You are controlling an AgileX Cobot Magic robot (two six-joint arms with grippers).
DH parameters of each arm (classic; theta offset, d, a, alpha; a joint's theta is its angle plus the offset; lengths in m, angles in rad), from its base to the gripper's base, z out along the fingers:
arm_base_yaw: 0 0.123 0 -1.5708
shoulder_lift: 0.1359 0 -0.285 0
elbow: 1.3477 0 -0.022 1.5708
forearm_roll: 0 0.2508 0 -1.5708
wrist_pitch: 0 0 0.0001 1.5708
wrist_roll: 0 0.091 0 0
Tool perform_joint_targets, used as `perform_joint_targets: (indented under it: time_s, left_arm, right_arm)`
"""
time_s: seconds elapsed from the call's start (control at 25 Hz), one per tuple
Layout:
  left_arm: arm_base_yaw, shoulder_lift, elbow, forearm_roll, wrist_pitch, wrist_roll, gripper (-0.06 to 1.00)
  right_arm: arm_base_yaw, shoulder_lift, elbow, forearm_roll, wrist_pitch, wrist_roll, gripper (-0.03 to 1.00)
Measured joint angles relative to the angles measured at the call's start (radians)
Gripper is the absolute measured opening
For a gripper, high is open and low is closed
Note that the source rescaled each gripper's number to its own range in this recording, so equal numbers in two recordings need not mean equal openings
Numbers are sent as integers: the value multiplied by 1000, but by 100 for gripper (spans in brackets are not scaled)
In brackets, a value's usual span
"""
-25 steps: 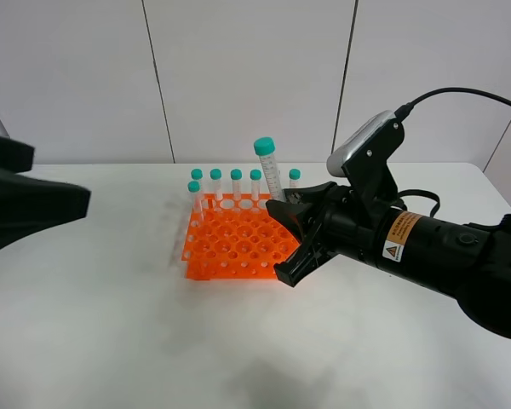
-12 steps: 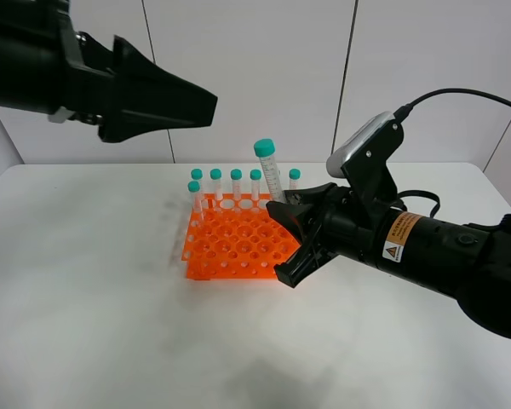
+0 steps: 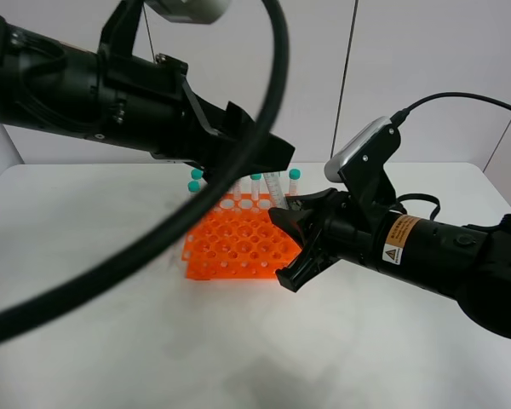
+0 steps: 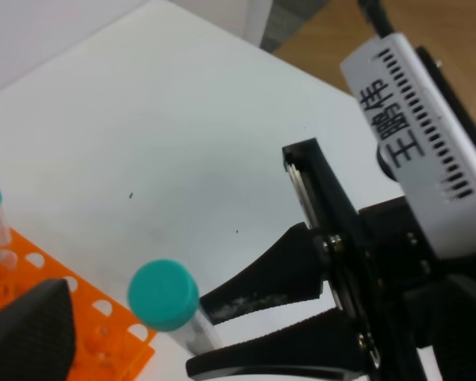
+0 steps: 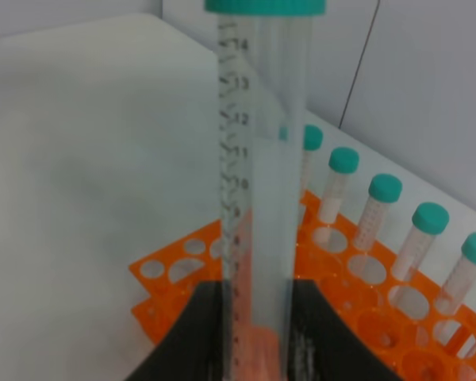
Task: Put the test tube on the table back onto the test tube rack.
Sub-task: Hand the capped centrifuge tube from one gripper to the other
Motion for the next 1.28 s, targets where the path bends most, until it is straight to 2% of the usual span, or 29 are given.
perform_joint_targets:
  time_s: [0.4,0.84,0.96,1.08,1.12,1.2,1.28]
  left_arm:
    - [-6,116,-9,-46,-36,4,100]
    - [-6,137,-52,-90,-41,4,100]
    - [-6,137,-52,-107,-39,4,95]
    - [-6,137,-52,-110,-13,4,83]
    - [-6,137,-52,-110,-13,4,83]
    - [-6,137,-52,-113,13,4,72]
    - [-6,137,-52,-113,15,4,69]
  right_arm:
    - [0,0,0,0,-8,0,2]
    - [0,0,0,0,-15,0,2]
    - [0,0,0,0,-15,0,2]
    - [0,0,0,0,-16,0,2]
    - [0,0,0,0,-17,0,2]
    - [0,0,0,0,-22,0,2]
    - [0,0,0,0,-29,0,2]
